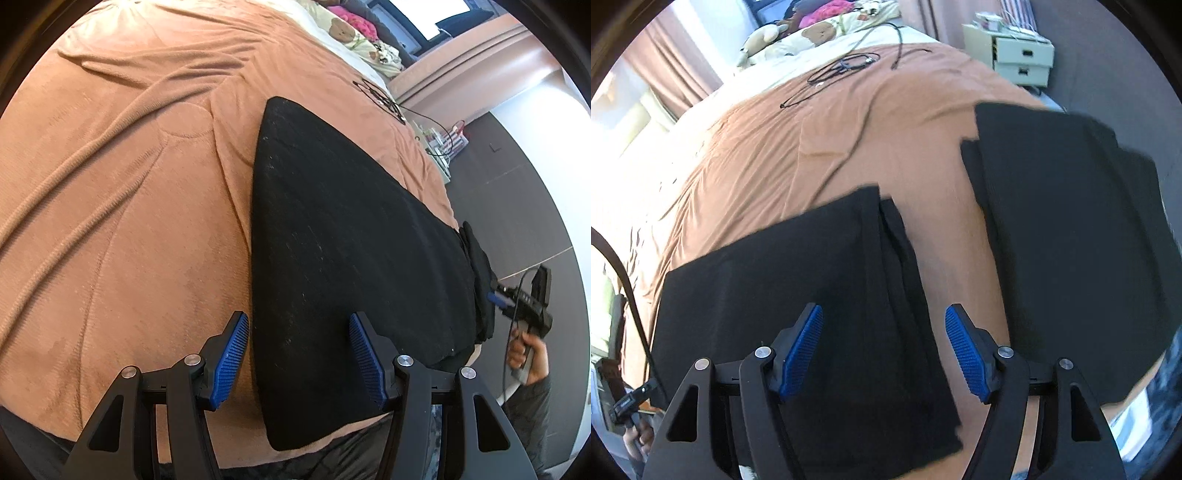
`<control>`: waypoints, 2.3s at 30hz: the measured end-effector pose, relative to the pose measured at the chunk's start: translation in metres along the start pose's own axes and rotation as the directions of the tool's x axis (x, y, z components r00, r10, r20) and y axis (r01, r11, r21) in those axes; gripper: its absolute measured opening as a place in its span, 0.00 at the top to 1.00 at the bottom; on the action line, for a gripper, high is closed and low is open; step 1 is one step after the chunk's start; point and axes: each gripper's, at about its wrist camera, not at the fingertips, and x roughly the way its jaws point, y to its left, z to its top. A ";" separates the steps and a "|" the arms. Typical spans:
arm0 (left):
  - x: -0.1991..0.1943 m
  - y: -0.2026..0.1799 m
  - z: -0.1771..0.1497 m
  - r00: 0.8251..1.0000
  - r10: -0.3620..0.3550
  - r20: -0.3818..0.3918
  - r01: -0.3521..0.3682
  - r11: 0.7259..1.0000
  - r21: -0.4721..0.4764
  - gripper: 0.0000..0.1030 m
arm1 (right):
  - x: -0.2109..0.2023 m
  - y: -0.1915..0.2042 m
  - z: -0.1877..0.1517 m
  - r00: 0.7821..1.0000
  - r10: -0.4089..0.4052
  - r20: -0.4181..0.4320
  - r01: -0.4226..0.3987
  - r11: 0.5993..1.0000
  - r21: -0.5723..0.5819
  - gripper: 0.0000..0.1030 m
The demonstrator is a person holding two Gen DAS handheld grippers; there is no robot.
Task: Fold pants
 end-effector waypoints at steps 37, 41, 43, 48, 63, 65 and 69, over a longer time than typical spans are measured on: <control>-0.014 0.024 -0.014 0.998 -0.049 0.034 0.052 0.995 -0.088 0.69 | -0.009 -0.013 -0.052 0.998 -0.041 0.039 0.041 0.999 0.020 0.97; -0.017 0.022 -0.012 0.999 -0.034 0.039 0.037 0.996 -0.079 0.57 | -0.027 -0.011 -0.045 0.995 -0.059 0.082 0.059 0.998 0.008 1.00; -0.016 0.020 -0.012 0.999 -0.041 0.034 0.043 0.996 -0.072 0.57 | -0.032 -0.008 -0.045 0.993 -0.074 0.093 0.074 0.997 -0.005 1.00; -0.013 0.017 -0.011 0.998 -0.053 0.021 0.054 0.996 -0.070 0.57 | -0.029 -0.005 -0.042 0.991 -0.107 0.083 0.109 0.994 -0.026 1.00; -0.006 0.026 -0.012 0.996 -0.084 0.017 0.085 0.988 -0.127 0.41 | 0.009 -0.055 -0.062 0.982 -0.190 0.008 0.187 0.973 0.134 1.00; -0.005 0.028 -0.013 0.995 -0.093 0.020 0.095 0.986 -0.136 0.41 | 0.003 -0.060 -0.067 0.989 -0.143 0.029 0.136 0.977 0.165 1.00; -0.005 0.027 -0.010 0.993 -0.113 0.030 0.116 0.984 -0.138 0.41 | -0.009 -0.062 -0.076 0.996 -0.057 0.069 0.040 0.974 0.224 1.00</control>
